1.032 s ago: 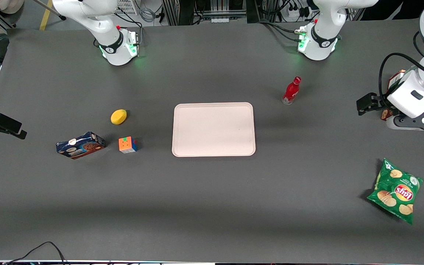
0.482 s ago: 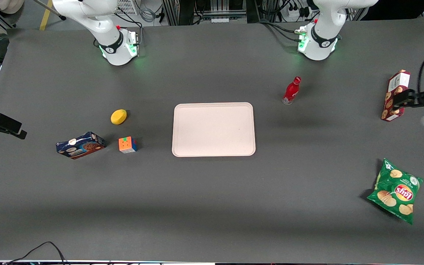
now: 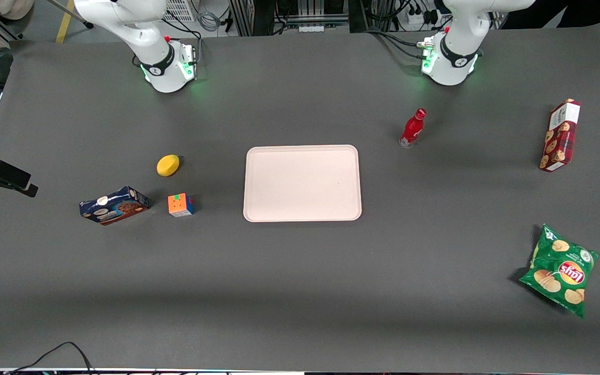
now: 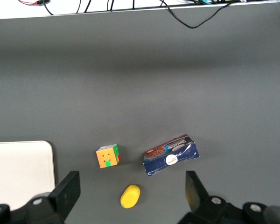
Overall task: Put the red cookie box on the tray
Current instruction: 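Lower the left gripper around the red cookie box's top end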
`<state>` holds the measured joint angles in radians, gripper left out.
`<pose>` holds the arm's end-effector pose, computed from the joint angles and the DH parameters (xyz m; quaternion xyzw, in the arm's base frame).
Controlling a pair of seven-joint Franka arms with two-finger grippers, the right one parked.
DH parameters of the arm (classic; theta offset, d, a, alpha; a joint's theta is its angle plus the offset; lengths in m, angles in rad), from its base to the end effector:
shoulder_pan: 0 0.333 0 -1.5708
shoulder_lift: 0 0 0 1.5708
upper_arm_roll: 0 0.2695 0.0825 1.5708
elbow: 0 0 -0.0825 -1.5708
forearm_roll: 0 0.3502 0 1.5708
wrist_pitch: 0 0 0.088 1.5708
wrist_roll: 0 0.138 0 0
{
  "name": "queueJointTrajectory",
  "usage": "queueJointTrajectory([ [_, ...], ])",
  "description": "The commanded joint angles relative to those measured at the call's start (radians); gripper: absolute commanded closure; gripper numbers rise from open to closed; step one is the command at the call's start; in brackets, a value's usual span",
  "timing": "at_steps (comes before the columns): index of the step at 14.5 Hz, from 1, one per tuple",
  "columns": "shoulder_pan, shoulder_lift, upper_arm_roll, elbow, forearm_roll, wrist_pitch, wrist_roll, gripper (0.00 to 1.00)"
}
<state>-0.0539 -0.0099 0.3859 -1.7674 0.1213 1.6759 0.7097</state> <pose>0.4826 0.1833 0.4751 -0.9780 0.1960 0.0645 0.0300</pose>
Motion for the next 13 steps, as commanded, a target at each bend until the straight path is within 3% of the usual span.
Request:
queueJointTrajectory([
  [1, -0.018, -0.142, 0.083, -0.223, 0.024, 0.119, 0.09, 0.0],
  [4, -0.004, -0.241, 0.112, -0.392, 0.086, 0.22, 0.083, 0.0],
  [8, 0.049, -0.283, 0.13, -0.53, 0.147, 0.306, 0.085, 0.0],
  [13, 0.17, -0.3, 0.13, -0.72, 0.195, 0.557, 0.143, 0.0],
])
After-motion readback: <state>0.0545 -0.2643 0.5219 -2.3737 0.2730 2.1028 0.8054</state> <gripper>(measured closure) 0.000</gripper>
